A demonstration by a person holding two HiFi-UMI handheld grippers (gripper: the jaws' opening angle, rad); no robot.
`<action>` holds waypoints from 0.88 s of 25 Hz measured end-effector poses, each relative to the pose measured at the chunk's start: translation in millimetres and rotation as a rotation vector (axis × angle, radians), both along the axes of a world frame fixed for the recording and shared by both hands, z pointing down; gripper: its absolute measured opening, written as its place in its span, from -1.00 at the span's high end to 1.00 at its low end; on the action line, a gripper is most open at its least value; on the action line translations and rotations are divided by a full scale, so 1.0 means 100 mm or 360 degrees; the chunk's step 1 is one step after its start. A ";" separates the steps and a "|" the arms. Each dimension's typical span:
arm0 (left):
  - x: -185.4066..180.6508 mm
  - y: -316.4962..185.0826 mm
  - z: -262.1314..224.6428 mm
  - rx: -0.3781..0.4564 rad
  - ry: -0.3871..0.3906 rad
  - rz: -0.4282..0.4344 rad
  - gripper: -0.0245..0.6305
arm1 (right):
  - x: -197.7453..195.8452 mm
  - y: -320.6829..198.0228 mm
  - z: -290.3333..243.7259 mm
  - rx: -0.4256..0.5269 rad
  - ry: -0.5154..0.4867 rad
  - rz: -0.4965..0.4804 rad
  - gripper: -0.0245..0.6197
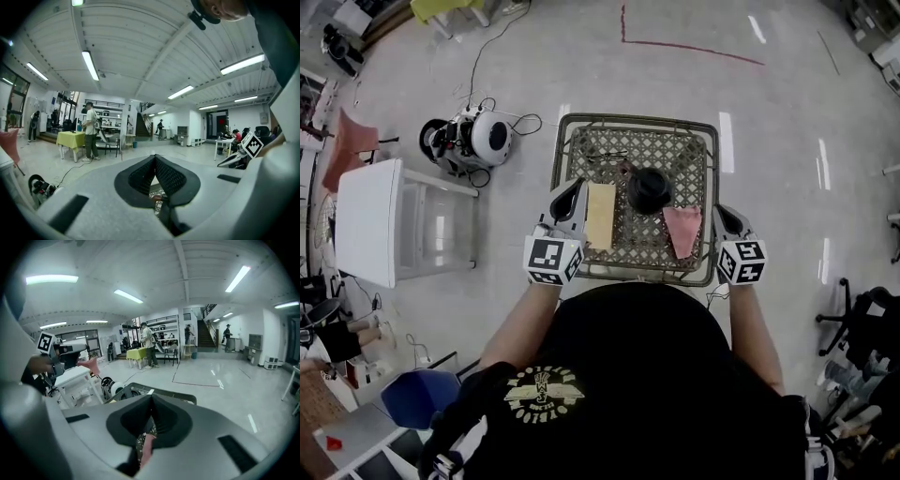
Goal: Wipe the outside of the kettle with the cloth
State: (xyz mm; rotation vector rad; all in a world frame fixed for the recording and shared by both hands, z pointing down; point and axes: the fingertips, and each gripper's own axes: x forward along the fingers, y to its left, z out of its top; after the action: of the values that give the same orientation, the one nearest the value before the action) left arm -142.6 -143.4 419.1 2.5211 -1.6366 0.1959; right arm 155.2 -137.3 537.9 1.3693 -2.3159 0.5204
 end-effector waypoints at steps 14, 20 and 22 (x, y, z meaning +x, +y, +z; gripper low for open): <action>-0.17 0.12 -1.03 0.0319 0.0036 0.0019 0.91 | -0.21 -0.06 -1.62 0.0443 -0.0199 0.0043 0.89; -0.15 0.13 -1.43 0.0399 -0.0018 0.0059 0.91 | -0.48 0.00 -2.37 0.0655 -0.0266 -0.0031 0.89; -0.17 0.15 -1.52 0.0420 -0.0001 0.0069 0.91 | -0.54 0.04 -2.51 0.0715 -0.0214 -0.0065 0.89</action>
State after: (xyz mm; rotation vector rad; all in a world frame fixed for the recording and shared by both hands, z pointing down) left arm -159.4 -128.8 267.6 2.7477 -1.7098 -0.0177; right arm 100.8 -133.3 287.0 1.5120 -2.6761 0.0779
